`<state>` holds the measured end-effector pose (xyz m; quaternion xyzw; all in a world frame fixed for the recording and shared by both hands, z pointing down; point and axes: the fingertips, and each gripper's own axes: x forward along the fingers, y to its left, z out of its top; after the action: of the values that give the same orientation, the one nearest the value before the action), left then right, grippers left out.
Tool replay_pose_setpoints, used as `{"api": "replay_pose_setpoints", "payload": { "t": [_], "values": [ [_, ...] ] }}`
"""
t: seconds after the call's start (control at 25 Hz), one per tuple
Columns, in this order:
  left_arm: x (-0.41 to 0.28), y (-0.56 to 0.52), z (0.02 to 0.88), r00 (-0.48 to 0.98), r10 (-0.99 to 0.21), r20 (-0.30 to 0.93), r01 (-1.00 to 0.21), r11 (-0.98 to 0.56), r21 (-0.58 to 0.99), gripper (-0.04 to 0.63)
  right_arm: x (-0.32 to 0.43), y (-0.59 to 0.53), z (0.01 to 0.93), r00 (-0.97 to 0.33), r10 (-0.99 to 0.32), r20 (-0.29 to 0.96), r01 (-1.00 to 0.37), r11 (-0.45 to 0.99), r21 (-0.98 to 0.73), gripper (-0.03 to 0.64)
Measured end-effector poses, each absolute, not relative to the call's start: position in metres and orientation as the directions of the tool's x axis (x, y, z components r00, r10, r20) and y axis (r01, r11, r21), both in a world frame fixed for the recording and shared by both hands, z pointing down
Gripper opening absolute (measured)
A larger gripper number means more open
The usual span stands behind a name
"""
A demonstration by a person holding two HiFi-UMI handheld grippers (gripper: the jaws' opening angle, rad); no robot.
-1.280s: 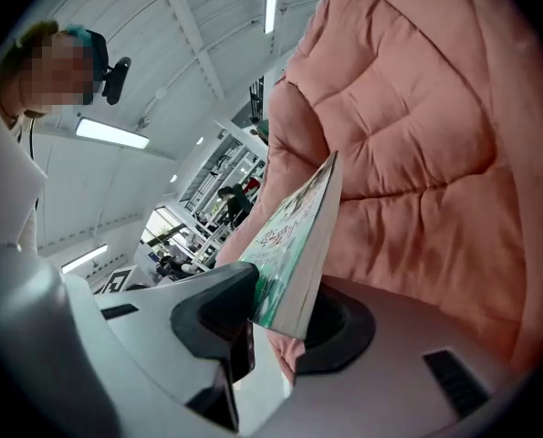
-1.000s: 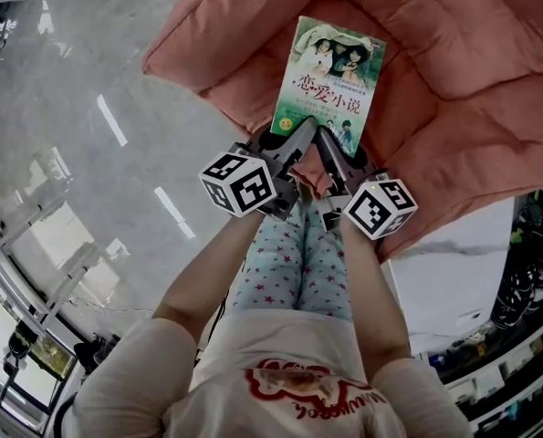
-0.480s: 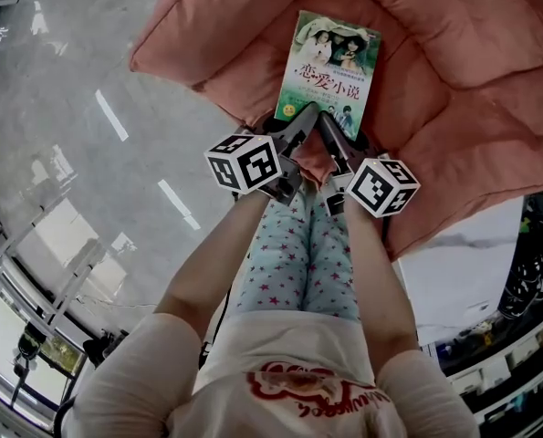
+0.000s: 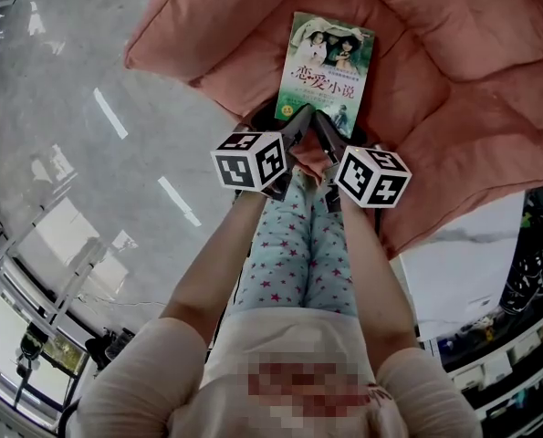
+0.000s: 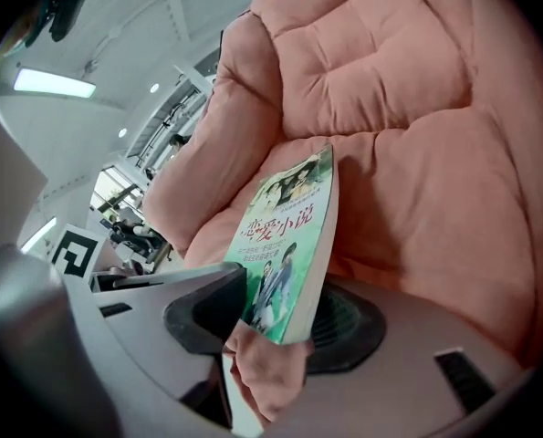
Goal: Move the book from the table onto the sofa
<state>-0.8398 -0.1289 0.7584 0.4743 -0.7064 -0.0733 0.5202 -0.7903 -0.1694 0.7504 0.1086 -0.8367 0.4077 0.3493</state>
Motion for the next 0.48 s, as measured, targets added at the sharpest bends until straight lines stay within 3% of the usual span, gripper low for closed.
{"api": "replay_pose_setpoints", "payload": {
  "t": [0.08,0.2,0.48],
  "values": [
    [-0.841,-0.123,0.761,-0.046,-0.710,0.703,-0.647,0.557,0.520,0.259,-0.789,-0.167,0.757,-0.702,0.109,0.704,-0.485,0.651,-0.584,0.192],
    [-0.838,-0.109,0.763,-0.087,-0.656,0.750,-0.689,0.583,0.430,0.259,-0.778,-0.165,0.763,-0.652,0.133,0.746,-0.520,0.638,-0.568,0.276],
    [-0.820,-0.074,0.755,-0.093,-0.634,0.768,-0.672,0.609,0.422,0.259,-0.756,-0.162,0.745,-0.637,0.059,0.769,-0.553,0.660,-0.509,0.311]
  ]
}}
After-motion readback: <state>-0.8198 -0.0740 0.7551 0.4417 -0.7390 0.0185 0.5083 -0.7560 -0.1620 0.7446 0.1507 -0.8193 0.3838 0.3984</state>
